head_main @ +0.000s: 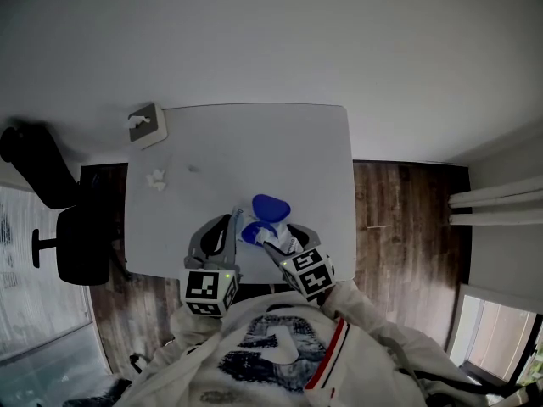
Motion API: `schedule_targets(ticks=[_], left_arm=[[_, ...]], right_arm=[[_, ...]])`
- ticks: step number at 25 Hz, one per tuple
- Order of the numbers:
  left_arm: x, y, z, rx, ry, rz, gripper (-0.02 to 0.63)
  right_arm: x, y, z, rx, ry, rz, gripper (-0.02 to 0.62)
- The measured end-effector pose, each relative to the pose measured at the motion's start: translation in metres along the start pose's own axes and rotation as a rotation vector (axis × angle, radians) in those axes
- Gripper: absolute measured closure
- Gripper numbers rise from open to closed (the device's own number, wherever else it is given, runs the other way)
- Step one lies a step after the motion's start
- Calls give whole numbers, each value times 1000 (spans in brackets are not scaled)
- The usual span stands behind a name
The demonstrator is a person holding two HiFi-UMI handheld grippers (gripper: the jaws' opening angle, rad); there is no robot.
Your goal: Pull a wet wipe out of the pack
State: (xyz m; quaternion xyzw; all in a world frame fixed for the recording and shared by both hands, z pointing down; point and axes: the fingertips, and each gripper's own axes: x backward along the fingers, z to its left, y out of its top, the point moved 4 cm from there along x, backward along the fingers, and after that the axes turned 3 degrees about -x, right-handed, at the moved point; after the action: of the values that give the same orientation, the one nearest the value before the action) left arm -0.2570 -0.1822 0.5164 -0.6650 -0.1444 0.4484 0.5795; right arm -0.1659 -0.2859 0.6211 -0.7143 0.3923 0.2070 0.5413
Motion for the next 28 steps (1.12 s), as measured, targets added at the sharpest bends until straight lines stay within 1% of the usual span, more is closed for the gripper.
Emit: schedule_targets(ticks=[5,8,9,12,16,21,28], left_arm=[[2,-4,2,12,-3,10,601],[4,-5,3,12,-6,15,601],[4,-5,5,11,-5,16,601],[7,-7,14,12,8,18,601],[13,-12,23,23,28,29,601],[21,-18,25,33,44,44,601],[29,-28,27,63,62,60,601]], right_arm=[[-16,-14,5,-6,13,62,302],[-23,-17,5,10,10,74,307],[-25,-17,5,9,9,75,319],[-30,-20,9,4,15,100,335],[-39,-29,13,0,22,135,339],[-45,-38,13,-3,20,161,344],[-52,-48,13,-29,15,177,373]])
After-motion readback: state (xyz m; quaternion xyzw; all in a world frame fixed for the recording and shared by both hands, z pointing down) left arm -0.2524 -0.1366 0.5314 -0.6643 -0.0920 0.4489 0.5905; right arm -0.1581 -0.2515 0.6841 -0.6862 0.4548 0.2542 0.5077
